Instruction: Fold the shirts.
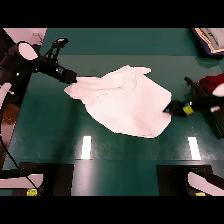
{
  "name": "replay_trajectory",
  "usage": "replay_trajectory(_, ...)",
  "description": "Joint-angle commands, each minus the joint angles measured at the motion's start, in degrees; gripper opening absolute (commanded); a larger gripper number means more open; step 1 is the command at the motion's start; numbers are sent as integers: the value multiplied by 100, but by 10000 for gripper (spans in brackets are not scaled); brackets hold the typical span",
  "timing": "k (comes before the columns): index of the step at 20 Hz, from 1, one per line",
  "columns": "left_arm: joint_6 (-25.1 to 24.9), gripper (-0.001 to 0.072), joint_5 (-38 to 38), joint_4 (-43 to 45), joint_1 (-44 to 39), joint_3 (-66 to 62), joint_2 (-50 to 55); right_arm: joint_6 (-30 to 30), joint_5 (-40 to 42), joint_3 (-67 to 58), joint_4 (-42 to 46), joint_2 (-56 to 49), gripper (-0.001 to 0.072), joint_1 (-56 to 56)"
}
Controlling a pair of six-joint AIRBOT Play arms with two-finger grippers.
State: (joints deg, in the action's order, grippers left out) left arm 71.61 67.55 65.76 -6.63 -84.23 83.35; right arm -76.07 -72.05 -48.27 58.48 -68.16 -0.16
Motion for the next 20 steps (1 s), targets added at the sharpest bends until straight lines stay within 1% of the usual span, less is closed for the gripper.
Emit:
replay_trajectory(1,46,25,81,2,2,-11,4,-59,365,1220,-48,616,555,-208)
replay_trajectory(3,50,24,177,4,2,-11,2,-55,623,1392,-323,520,555,-208)
replay_trajectory(5,50,25,332,7,2,-11,2,-55,717,1390,-483,262,554,-208)
replay_trajectory(6,48,25,407,22,2,-11,2,-57,804,1377,-503,127,544,-205)
replay_trajectory(7,48,25,474,28,2,-11,2,-57,874,1370,-503,20,463,-208)
replay_trajectory(8,50,25,514,35,2,-11,2,-55,944,1373,-501,-48,421,-208)
replay_trajectory(9,52,25,525,35,2,-11,2,-55,1012,1373,-501,-90,406,-208)
replay_trajectory(10,59,24,533,52,2,-11,-11,-50,1099,1373,-501,-96,299,-208)
replay_trajectory(11,63,24,542,85,2,-13,-35,-42,1222,1373,-501,-46,111,-208)
replay_trajectory(12,70,24,568,149,2,-11,-92,-20,1355,1364,-494,57,15,-208)
replay_trajectory(14,109,24,693,343,24,-11,-310,7,1464,1134,-356,396,14,-232)
replay_trajectory(16,195,24,1016,256,195,9,-601,4,1257,481,92,730,12,-385)
replay_trajectory(18,192,24,1362,-66,382,223,-951,7,1043,-339,315,885,12,-608)
replay_trajectory(20,190,24,1622,-686,466,732,-1338,7,909,-1239,304,815,12,-791)
